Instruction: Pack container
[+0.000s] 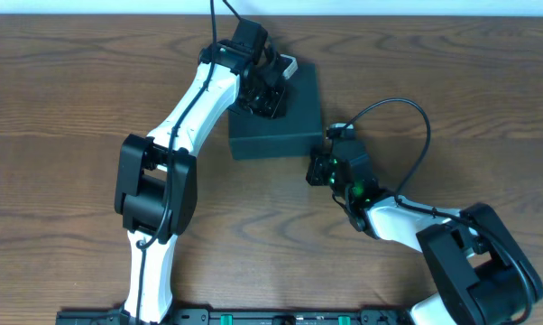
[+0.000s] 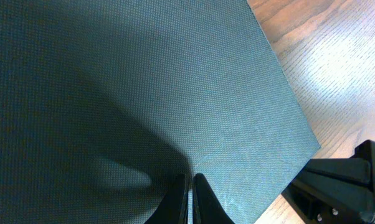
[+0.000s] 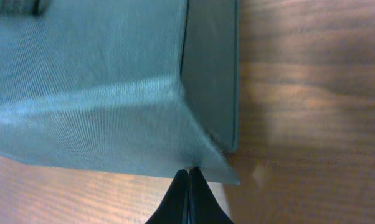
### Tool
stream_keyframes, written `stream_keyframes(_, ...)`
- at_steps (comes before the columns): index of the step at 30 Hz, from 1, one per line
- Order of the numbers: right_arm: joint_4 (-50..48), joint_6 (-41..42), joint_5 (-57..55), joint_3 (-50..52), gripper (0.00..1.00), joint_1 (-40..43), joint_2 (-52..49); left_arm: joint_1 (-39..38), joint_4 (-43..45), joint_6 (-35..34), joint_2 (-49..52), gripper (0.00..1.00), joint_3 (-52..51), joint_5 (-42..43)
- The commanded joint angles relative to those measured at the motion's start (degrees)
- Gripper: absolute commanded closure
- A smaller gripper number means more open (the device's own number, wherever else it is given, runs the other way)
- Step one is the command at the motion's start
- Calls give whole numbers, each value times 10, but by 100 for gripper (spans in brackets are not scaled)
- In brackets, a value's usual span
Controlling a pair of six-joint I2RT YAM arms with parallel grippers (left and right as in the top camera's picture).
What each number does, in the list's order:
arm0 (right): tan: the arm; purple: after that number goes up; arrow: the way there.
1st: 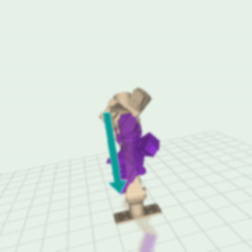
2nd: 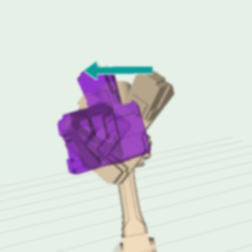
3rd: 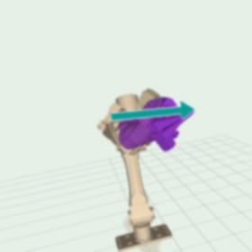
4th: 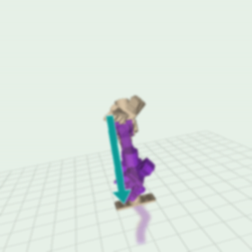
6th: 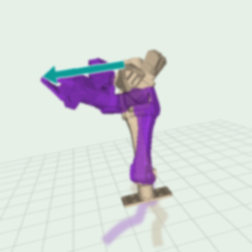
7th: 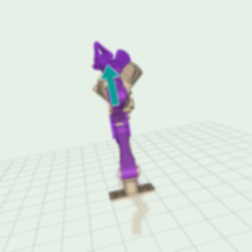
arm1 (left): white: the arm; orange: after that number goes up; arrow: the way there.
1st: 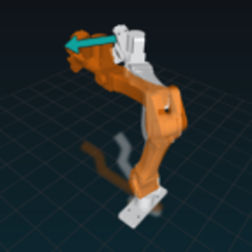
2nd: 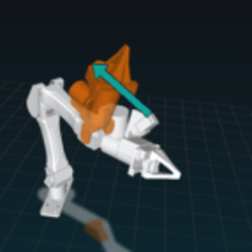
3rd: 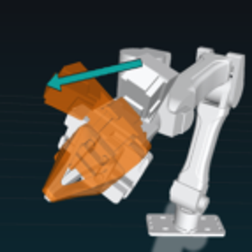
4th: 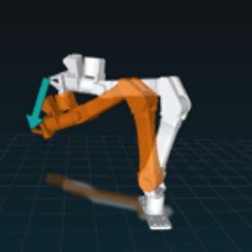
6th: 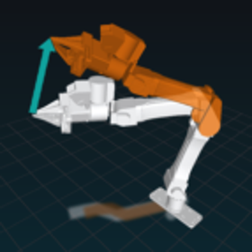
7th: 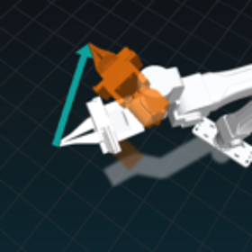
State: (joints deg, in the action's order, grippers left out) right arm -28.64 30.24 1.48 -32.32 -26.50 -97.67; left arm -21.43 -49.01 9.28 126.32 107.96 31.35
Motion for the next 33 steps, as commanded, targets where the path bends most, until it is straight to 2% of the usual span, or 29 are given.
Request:
stream_keyframes(1,-13,12,-40,1,99,-4,-6,0,-3,10,18,94,-2,-2)
stream_keyframes(11,-29,12,-45,0,99,-4,-6,0,-2,10,18,94,-2,-2)
stream_keyframes(16,1,9,29,0,99,-1,13,1,-10,10,14,94,-2,-2)
stream_keyframes(22,103,-74,96,0,99,22,124,8,-24,10,-21,94,-2,-2)
stream_keyframes(27,151,-103,121,0,99,50,243,9,-49,8,-78,94,-2,-2)
stream_keyframes(33,196,-110,198,0,99,83,357,8,-122,10,-175,94,-2,-2)
